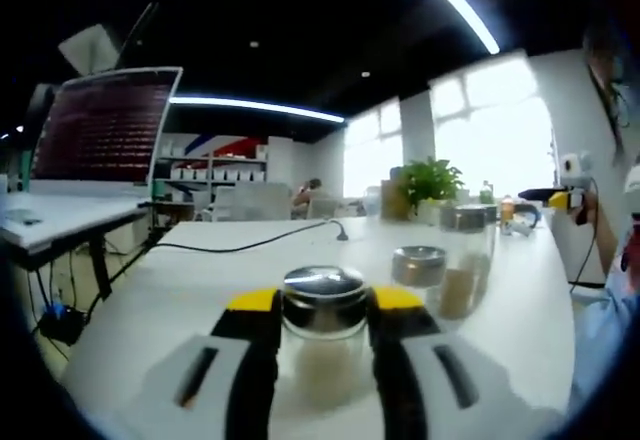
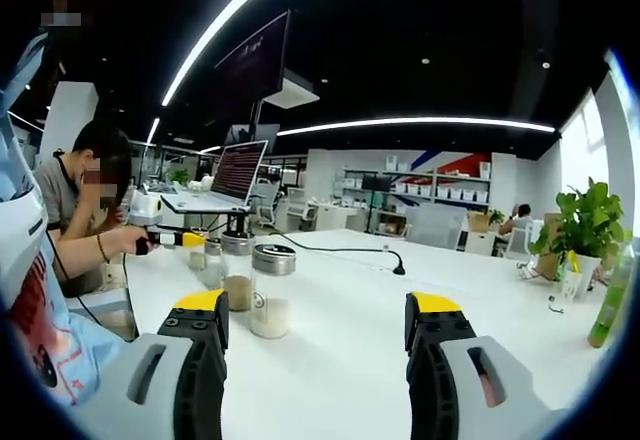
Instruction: Rotate the seasoning bottle until the label or dispensing opening points toward the visible target arrow and the bottle remains upright within the marked orientation range
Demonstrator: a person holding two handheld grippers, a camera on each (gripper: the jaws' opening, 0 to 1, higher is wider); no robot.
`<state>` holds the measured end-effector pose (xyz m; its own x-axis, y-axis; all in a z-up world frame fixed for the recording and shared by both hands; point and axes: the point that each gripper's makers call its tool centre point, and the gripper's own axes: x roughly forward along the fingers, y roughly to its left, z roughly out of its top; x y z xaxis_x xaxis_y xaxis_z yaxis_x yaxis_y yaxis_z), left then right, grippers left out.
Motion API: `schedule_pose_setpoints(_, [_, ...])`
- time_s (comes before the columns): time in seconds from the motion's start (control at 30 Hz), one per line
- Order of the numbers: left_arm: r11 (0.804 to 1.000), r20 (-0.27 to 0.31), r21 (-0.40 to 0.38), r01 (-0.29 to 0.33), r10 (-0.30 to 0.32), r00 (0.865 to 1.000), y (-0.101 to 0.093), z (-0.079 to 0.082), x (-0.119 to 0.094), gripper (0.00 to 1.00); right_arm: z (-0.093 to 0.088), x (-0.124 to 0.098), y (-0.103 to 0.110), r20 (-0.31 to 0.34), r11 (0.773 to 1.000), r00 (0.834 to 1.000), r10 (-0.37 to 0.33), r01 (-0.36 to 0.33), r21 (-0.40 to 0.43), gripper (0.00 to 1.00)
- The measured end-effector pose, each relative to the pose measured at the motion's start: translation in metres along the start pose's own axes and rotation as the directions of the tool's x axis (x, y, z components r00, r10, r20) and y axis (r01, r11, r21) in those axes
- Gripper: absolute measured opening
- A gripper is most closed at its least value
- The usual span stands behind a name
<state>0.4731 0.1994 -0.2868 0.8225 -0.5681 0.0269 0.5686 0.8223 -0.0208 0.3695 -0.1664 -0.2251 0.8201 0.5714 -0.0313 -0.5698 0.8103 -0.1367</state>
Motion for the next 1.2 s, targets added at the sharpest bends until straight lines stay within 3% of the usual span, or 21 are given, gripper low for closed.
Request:
schedule_pose_setpoints(0.17, [0.998,-0.027,0.007,0.062,-0.061,0.998,-0.001,0.000,0.003,0.35,-0.002,0.002,0.001,-0.003,1.000,1.000,0.006,-0.006,0.005,0.73])
schedule_pose_setpoints(0.53, [0.980,-0.088,0.051,0.194,-0.189,0.978,-0.005,-0.003,0.003,0.35,-0.004,0.001,0.000,-0.008,1.000,1.000,0.004,-0.004,0.008,0.73])
schedule_pose_setpoints(0.7, [0.966,-0.129,0.057,0.251,-0.242,0.962,-0.007,-0.004,0.002,0.35,-0.006,0.003,0.002,-0.011,1.000,1.000,0.014,-0.014,0.019,0.73])
schedule_pose_setpoints(0.87, [0.963,-0.159,0.048,0.263,-0.253,0.954,-0.009,-0.006,0.002,0.35,-0.007,0.005,0.003,-0.015,1.000,1.000,0.019,-0.019,0.019,0.73])
schedule_pose_setpoints(1.1, [0.958,-0.133,0.065,0.279,-0.268,0.954,-0.010,-0.005,-0.001,0.36,-0.010,0.007,0.002,-0.022,1.000,1.000,0.019,-0.019,0.024,0.73])
schedule_pose_setpoints(1.2, [0.962,-0.105,0.049,0.268,-0.262,0.960,-0.008,0.003,-0.004,0.43,-0.011,0.007,0.002,-0.025,1.000,0.999,0.021,-0.020,0.024,0.73])
